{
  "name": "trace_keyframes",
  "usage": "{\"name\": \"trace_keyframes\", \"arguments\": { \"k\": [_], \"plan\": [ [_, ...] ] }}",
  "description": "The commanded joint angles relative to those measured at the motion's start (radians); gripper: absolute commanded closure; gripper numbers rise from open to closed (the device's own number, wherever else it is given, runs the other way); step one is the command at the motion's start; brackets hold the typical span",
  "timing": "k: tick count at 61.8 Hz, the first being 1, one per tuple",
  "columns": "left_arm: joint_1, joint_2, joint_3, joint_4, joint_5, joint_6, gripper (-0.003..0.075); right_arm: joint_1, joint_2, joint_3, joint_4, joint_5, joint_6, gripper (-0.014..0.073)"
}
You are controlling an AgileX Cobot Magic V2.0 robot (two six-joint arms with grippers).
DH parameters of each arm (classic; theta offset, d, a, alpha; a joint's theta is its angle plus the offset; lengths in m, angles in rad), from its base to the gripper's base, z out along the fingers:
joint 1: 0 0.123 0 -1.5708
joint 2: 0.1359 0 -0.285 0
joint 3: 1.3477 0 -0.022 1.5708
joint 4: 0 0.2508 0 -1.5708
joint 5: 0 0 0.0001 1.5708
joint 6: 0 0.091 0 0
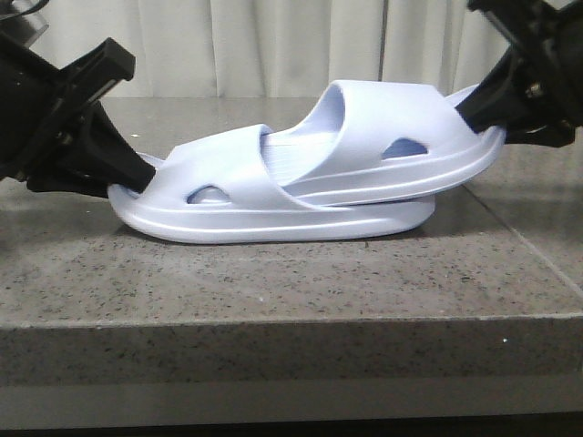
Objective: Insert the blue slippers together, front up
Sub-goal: 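Carry the right-held slipper over and stack it onto the left-held slipper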
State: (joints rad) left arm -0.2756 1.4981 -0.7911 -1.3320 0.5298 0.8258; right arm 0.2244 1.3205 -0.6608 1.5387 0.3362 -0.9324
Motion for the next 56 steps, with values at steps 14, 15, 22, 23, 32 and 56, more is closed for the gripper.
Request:
{"name": "trace_keyframes", "arguments": {
  "k": [14, 15, 22, 23, 32, 56],
  "plan": [
    [-0.011, -0.026, -0.024, -0.038, 0.015, 0.011, 0.0741, 0.126, -0.003, -0.035, 0.016, -0.005, -0.02, 0.0667],
    [-0.011, -0.026, -0.024, -0.038, 0.015, 0.011, 0.0741, 0.126, -0.003, -0.035, 0.014, -0.009, -0.02, 0.0657],
    [-0.011, -0.026, -0.024, -0.038, 0.015, 0.011, 0.0741, 0.119, -0.005, -0.035, -0.011, -0.035, -0.02, 0.0533],
    [-0.011, -0.026, -0.024, -0.038, 0.015, 0.011, 0.0741, 0.116, -0.006, -0.035, -0.016, -0.039, -0.02, 0.051],
    [-0.011, -0.026, -0.024, -0.038, 0.015, 0.011, 0.0741, 0.045, -0.018, -0.035, -0.078, -0.018, -0.02, 0.0288],
    [-0.009, -0.026, -0.028, -0.046, -0.085, 0.011, 0.0741, -0.395, -0.177, -0.035, -0.212, 0.255, -0.02, 0.0213]
  ]
}}
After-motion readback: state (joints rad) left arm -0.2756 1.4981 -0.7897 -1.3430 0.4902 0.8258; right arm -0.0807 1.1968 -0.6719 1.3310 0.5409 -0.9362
